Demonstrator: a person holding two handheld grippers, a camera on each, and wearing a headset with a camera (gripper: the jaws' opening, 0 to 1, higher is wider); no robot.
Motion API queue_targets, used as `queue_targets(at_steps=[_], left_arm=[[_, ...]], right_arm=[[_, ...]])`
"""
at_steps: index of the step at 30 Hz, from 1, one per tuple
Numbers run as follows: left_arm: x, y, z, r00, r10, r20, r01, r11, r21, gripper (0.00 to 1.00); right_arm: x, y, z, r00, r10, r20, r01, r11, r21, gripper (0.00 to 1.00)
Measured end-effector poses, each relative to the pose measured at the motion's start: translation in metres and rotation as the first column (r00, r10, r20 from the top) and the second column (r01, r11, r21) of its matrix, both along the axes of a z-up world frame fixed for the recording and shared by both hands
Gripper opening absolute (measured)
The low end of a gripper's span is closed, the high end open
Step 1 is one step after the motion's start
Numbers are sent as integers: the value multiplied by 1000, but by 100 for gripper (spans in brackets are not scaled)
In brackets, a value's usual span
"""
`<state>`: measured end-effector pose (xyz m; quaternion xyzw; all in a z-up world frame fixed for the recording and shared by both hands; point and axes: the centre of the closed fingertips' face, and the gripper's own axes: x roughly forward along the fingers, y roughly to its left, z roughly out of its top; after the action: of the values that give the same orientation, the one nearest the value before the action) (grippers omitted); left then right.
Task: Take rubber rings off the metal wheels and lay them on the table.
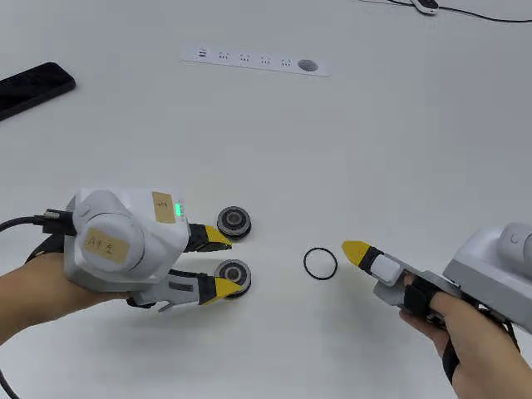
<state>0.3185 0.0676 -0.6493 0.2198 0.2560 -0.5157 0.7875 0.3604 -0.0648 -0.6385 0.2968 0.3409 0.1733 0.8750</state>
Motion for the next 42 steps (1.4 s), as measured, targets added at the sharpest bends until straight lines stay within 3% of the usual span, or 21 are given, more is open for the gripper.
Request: queue_targets(at_steps=[3, 11, 22, 29, 32, 36, 42], left_arm=[[1, 1, -2, 1000, 1, -1, -1, 1000, 10, 23], [-3, -2, -3, 1000, -18, -15, 18, 1000, 12, 21], [-5, -2, -4, 999, -29, -25, 30, 999, 12, 16], [-5, -2, -6, 999, -44, -27, 45, 999, 27, 14], [-5, -2, -6, 998, -56, -21, 57, 998, 34, 14], [-5, -3, -7, 997, -71, -20, 72, 996, 47, 14], [-5, -2, -7, 996, -82, -18, 83, 995, 51, 13]], right_arm=[[2, 4, 2, 1000, 3, 4, -3, 1000, 15, 9], [5, 11, 8, 1000, 6, 17, -6, 999, 41, 9], [-2, 14, 9, 1000, 10, 11, -11, 999, 40, 9], [-4, 26, 13, 999, 34, 13, -35, 997, 67, 9], [-7, 40, 17, 998, 65, 11, -66, 990, 122, 9], [-19, 64, 19, 991, 135, -18, -128, 964, 233, 12], [-33, 90, 9, 971, 237, -38, -221, 943, 248, 25]])
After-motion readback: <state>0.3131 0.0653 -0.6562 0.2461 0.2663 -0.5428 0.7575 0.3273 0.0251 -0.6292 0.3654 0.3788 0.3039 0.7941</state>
